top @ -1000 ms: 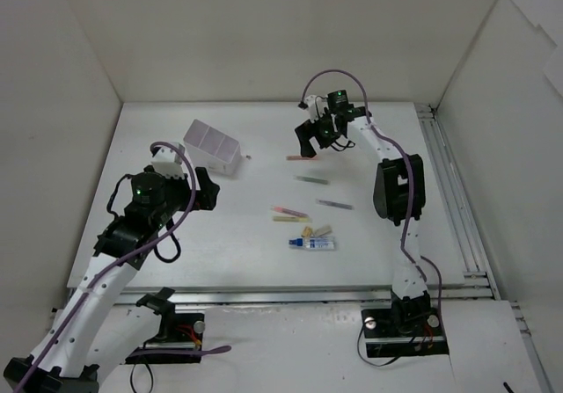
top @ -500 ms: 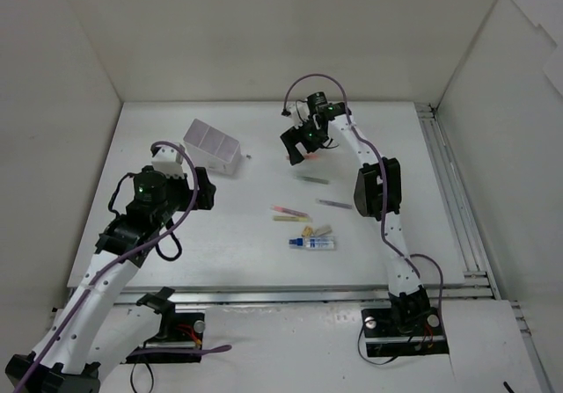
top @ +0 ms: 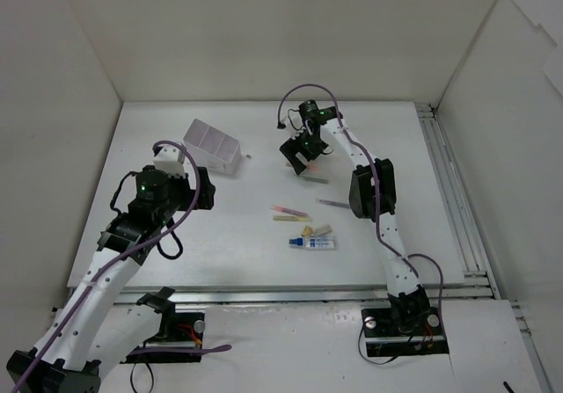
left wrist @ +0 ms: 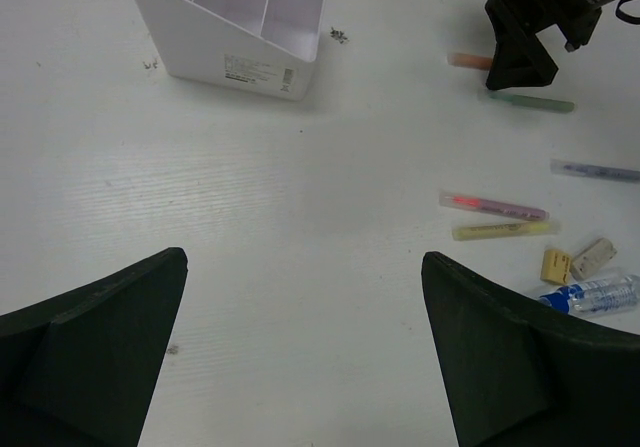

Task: Sort the stationery into containers
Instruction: Pick up the pen from the center of the board.

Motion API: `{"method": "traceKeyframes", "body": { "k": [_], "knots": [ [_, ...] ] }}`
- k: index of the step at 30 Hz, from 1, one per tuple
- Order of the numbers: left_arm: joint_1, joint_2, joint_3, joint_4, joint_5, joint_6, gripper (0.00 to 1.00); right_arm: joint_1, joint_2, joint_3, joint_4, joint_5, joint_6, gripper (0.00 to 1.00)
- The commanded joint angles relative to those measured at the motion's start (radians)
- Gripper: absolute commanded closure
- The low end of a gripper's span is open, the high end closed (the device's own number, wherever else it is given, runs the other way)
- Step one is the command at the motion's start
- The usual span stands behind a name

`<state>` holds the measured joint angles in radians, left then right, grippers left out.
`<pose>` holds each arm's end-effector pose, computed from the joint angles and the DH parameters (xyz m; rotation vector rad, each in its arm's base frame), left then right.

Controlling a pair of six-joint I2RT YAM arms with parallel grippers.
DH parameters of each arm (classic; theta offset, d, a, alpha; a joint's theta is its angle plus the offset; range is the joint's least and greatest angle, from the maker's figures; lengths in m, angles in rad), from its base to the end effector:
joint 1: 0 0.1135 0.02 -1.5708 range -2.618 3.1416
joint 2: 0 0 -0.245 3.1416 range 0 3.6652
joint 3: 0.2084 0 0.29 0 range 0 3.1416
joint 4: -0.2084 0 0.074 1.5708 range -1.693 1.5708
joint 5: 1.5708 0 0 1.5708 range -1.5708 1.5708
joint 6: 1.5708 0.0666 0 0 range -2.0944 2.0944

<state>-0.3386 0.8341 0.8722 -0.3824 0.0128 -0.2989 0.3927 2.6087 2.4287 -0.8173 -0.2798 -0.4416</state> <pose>0.2534 -0.0902 0.3183 0.0473 1.9393 -0.4396 0.5434 0.2450 0.1303 -1.1266 2.2817 0.3396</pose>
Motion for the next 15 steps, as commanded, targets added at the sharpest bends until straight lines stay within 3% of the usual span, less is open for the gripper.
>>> {"method": "traceKeyframes", "body": {
  "k": [1, 2, 4, 5, 15],
  "knots": [
    [0.006, 0.011, 0.042, 0.022, -0.043, 0.01, 0.0, 0.008, -0.056, -0.056, -0.063, -0.039, -0.063, 0.17],
    [0.006, 0.011, 0.045, 0.019, -0.045, 0.009, 0.0, 0.011, -0.064, -0.063, -0.059, -0.036, -0.063, 0.27],
    [0.006, 0.01, 0.047, 0.017, -0.043, 0.007, 0.0, 0.021, -0.064, -0.082, -0.049, -0.01, -0.055, 0.37],
    [0.006, 0.008, 0.047, 0.016, -0.045, 0.007, 0.0, 0.021, -0.061, -0.083, -0.046, 0.01, -0.051, 0.47],
    [0.006, 0.011, 0.04, 0.01, -0.056, -0.006, 0.0, 0.074, -0.065, -0.105, -0.022, 0.08, -0.117, 0.81]
  ]
}}
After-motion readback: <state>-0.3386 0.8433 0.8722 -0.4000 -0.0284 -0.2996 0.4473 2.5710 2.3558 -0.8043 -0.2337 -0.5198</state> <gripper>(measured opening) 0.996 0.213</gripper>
